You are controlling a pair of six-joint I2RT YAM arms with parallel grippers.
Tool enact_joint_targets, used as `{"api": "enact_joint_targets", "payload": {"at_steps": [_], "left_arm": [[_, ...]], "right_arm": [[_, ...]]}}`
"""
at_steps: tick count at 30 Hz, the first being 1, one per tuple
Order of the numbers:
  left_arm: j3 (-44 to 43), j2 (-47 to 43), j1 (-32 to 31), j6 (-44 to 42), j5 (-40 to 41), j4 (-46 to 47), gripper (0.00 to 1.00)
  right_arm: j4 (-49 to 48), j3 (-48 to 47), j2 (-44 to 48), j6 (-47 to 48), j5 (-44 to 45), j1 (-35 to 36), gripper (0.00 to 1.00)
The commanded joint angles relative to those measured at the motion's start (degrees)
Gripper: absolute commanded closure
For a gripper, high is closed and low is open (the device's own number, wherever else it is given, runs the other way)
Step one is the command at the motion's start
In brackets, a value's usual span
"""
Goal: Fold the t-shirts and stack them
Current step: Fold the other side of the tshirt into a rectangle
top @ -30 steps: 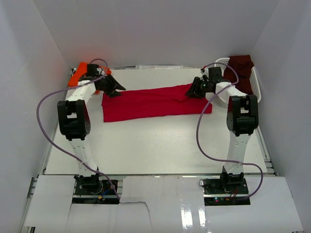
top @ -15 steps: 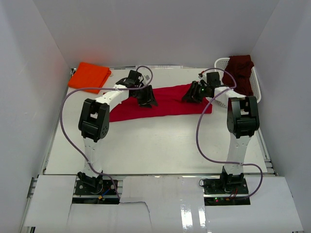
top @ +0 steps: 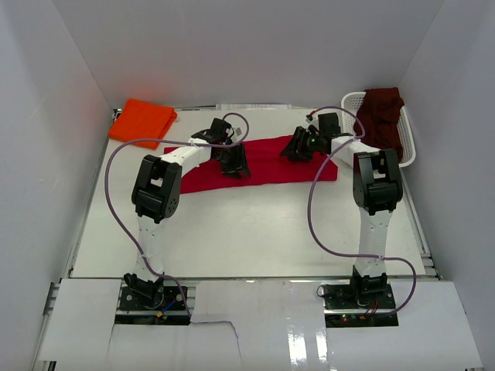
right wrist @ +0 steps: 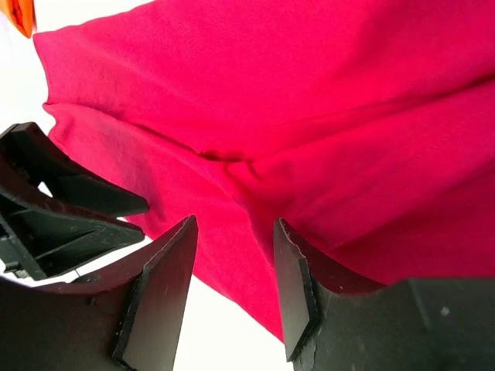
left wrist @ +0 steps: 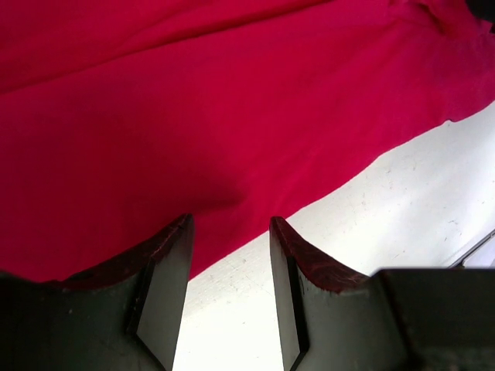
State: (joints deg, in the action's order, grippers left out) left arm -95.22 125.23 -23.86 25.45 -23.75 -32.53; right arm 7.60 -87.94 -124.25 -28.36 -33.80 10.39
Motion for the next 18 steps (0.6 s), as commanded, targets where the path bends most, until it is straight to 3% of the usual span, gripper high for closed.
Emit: {"api": "enact_joint_targets", "payload": {"at_steps": [1, 18], "left_arm": [[-0.23, -1.04, -0.31, -1.28, 1.16, 0.45, 0.46], [0.39, -1.30, -0.31, -1.63, 1.42, 0.45, 0.46]], "right_arm": [[-1.09, -1.01, 1.19, -0.03, -0.04, 0.24, 0.49], [0.23, 5.76, 10.42, 4.01, 3.12, 0.42, 0.49]]}}
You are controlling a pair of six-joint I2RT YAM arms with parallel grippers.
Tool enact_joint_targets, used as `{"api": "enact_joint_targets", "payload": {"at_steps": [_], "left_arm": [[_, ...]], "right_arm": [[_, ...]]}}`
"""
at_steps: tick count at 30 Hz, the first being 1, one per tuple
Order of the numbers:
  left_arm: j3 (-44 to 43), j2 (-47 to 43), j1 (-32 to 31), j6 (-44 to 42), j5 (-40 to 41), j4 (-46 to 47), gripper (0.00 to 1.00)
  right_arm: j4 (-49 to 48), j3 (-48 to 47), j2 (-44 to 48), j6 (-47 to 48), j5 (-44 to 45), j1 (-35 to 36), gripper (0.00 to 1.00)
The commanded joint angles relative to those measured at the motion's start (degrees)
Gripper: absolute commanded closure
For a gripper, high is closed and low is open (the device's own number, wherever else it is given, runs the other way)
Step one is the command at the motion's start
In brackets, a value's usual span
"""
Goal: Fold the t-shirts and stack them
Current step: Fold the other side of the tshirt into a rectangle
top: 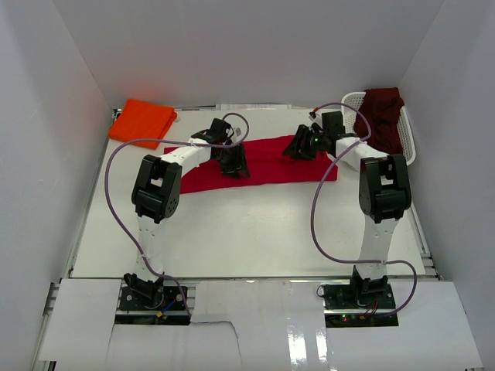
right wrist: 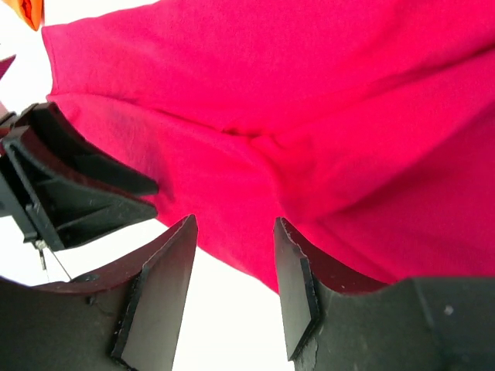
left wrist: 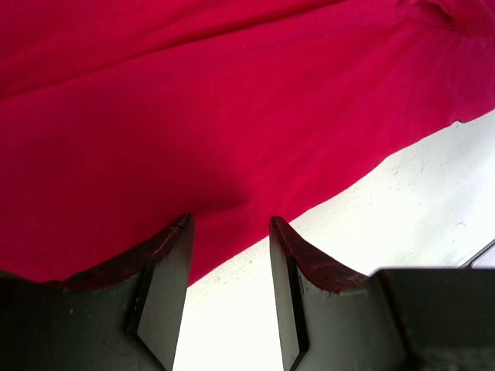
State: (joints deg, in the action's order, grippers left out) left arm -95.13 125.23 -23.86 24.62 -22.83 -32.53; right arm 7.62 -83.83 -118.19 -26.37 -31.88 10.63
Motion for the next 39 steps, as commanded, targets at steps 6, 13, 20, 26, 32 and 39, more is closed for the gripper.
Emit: {"api": "enact_joint_targets", "payload": {"at_steps": [6, 13, 20, 26, 32, 39], "left_arm": [[-0.14, -1.13, -0.31, -0.72, 0.42, 0.45, 0.46], [0.03, -1.22, -0.31, -0.89, 0.42, 0.45, 0.46], [-0.05, -0.95, -0.31, -0.98, 0.42, 0.37, 0.46], [-0.05, -0.78, -0.31, -1.07, 0.42, 0.37, 0.46], [0.21, -0.95, -0.31, -1.24, 0.51, 0.28, 0.46], [0.21, -0.95, -0.31, -1.42, 0.51, 0.19, 0.46]], "right_arm": [[-0.58, 5.86, 6.04, 2.64, 1.91, 0.27, 0.49], [-1.37, 5.70, 3.67, 2.64, 1.73, 0.27, 0.49], [-1.73, 3.50, -0.10, 2.82, 2.17, 0.27, 0.49], [-1.64, 0.52, -3.00, 2.90, 2.17, 0.27, 0.48], [-1.47, -1.68, -4.41, 2.47, 2.26, 0.27, 0.48], [-1.38, -3.70, -5.56, 2.03, 2.26, 0.26, 0.62]]}}
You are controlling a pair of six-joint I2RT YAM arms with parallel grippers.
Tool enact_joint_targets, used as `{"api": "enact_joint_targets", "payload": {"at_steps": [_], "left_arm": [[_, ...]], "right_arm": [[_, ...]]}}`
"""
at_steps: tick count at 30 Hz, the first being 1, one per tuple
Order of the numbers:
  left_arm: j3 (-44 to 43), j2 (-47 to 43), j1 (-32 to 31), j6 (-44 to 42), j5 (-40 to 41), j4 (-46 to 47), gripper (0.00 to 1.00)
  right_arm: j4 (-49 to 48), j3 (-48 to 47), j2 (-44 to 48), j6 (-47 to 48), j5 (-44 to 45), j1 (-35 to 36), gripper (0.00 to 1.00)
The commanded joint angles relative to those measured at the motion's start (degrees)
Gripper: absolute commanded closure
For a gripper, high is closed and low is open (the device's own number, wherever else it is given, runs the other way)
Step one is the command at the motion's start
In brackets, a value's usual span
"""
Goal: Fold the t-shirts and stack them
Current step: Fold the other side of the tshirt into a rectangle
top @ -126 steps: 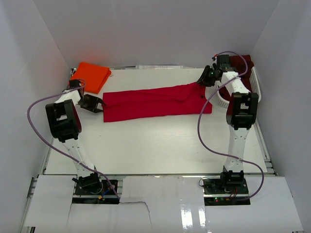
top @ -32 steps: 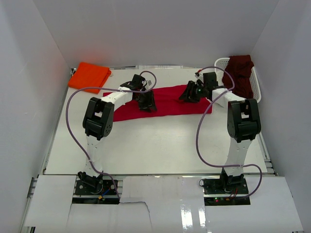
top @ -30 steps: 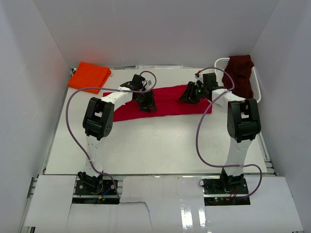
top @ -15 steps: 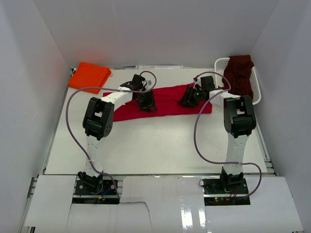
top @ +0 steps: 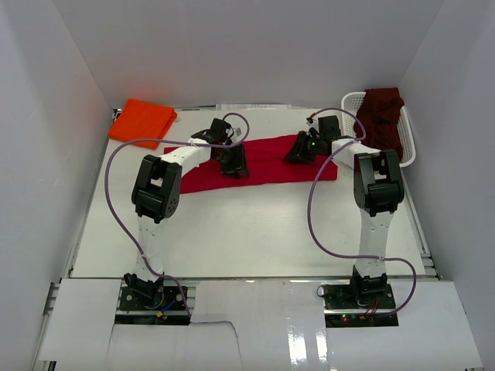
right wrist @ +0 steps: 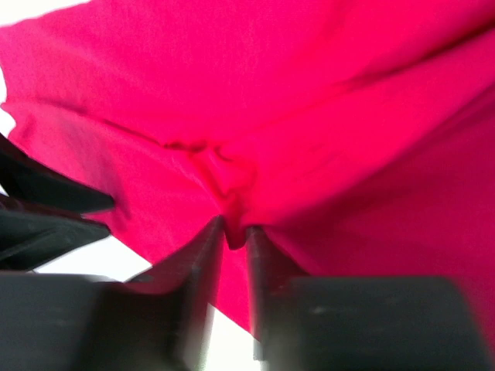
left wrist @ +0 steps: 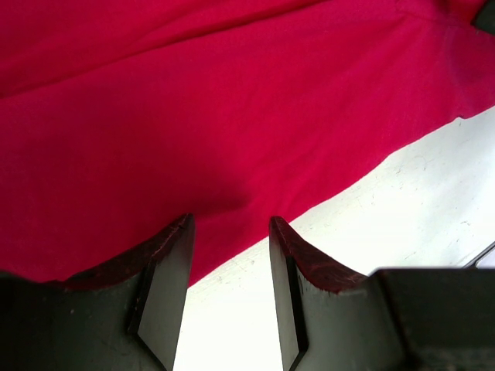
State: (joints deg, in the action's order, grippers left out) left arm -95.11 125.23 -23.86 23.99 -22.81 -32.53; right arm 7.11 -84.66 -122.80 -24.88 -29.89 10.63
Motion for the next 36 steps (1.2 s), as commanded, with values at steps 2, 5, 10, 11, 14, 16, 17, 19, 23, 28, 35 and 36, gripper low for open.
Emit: {"api": "enact_joint_targets", "payload": {"at_steps": [2, 5, 10, 11, 14, 16, 17, 19, 23, 28, 35, 36], "left_arm": [[0.28, -0.86, -0.31, -0.87, 0.57, 0.19, 0.46], [0.45, -0.95, -0.31, -0.70, 0.48, 0.19, 0.46], [0.54, -0.95, -0.31, -0.87, 0.40, 0.19, 0.46], [0.54, -0.78, -0.31, -0.87, 0.31, 0.19, 0.46], [0.63, -0.69, -0.31, -0.70, 0.22, 0.19, 0.46], [0.72, -0.78, -0.31, -0.78, 0.04, 0.19, 0.46], [0.89, -0.78, -0.31, -0.78, 0.13, 0.19, 0.46], [0.89, -0.78, -0.31, -0.87, 0.31, 0.19, 0.46], [0.98, -0.69, -0.31, -0.87, 0.04, 0.19, 0.46], [1.16, -0.51, -0.31, -0.87, -0.22, 0.19, 0.46], [1.42, -0.60, -0.31, -0.87, -0.39, 0.19, 0.46], [1.42, -0.51, -0.31, -0.96, -0.48, 0.19, 0.46]], "right_arm": [[-0.87, -3.31, -1.56, 0.36, 0.09, 0.27, 0.88], [-1.05, -4.19, -2.00, 0.10, -0.17, 0.27, 0.92], [-0.96, -7.26, -2.96, -0.51, -0.70, 0.27, 0.92], [-0.96, -7.88, -3.23, -0.78, -1.13, 0.18, 0.92], [-0.88, -10.86, -4.46, -1.22, -1.40, 0.27, 0.92], [-0.79, -12.54, -5.60, -1.66, -1.49, 0.27, 0.92], [-0.70, -14.37, -6.74, -2.09, -1.84, 0.27, 0.88], [-0.70, -16.23, -8.14, -2.27, -2.28, 0.27, 0.86], [-1.57, -22.11, -12.45, -2.71, -3.94, 0.18, 0.79], [-4.91, -24.58, -14.92, -3.68, -5.26, 0.18, 0.71], [-11.23, -23.53, -14.57, -4.56, -6.76, 0.18, 0.66], [-12.20, -23.27, -14.31, -4.56, -7.02, 0.18, 0.79]]}}
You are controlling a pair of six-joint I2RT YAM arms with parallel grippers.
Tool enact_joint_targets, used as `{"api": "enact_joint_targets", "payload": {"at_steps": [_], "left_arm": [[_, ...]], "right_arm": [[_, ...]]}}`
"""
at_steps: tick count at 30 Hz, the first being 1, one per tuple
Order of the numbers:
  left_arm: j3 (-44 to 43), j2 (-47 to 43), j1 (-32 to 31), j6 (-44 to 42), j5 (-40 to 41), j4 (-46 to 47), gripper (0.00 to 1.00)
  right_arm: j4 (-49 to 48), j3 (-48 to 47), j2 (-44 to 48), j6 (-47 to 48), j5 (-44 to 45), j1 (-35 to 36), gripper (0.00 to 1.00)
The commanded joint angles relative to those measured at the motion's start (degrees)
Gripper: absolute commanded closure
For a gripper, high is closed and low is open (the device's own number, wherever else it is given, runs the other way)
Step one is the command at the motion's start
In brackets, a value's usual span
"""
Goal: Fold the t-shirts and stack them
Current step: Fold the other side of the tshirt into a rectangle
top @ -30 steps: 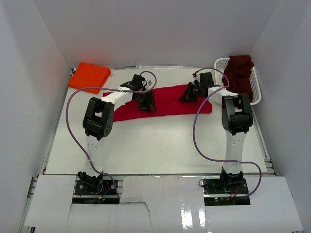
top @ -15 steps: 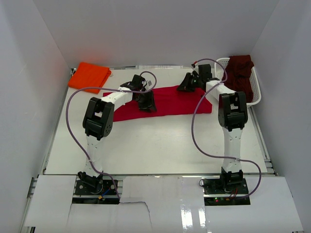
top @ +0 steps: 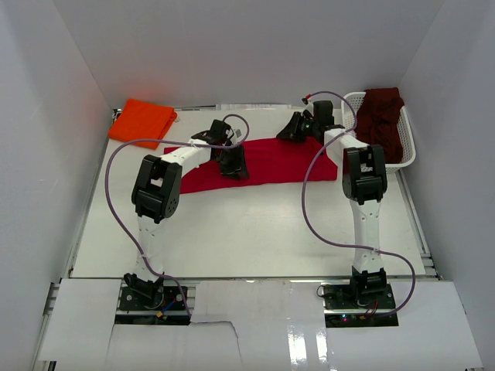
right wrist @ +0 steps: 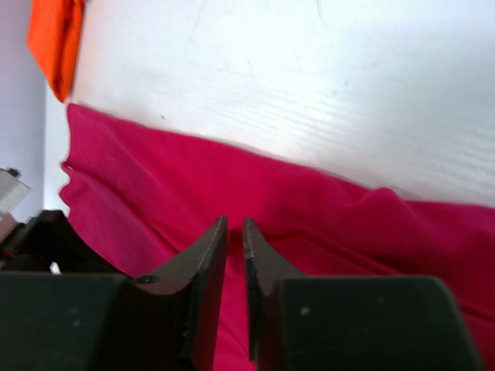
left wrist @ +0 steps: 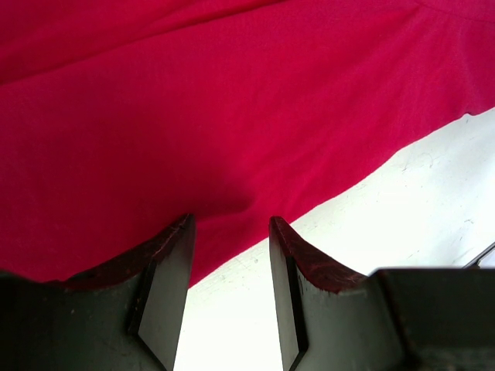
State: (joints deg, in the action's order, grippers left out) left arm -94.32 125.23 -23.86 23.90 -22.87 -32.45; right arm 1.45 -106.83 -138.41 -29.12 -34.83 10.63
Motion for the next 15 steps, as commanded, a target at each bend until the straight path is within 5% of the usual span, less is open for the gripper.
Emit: {"api": "enact_joint_targets", "payload": {"at_steps": [1, 5, 7, 10, 15], "left_arm": [[0.63, -0.51, -0.31, -0.87, -0.50, 0.10, 0.46], [0.55, -0.25, -0.31, -0.70, -0.77, 0.19, 0.46], [0.63, -0.16, -0.31, -0.70, -1.03, 0.28, 0.46], [0.63, -0.16, -0.31, -0.52, -1.30, 0.19, 0.46], [-2.34, -1.57, -0.31, -0.78, -2.17, -0.07, 0.46]], "right_arm": [[-7.42, -1.10, 1.30, -0.58, -2.35, 0.18, 0.82], [-7.87, -6.79, -1.24, -2.07, -3.92, 0.09, 0.88], [-8.04, -8.48, -2.39, -3.22, -4.11, 0.00, 0.84], [-8.22, -9.37, -1.78, -3.22, -4.20, -0.09, 0.65], [-2.61, -3.67, 4.88, 2.75, 1.68, -0.26, 0.62]]}}
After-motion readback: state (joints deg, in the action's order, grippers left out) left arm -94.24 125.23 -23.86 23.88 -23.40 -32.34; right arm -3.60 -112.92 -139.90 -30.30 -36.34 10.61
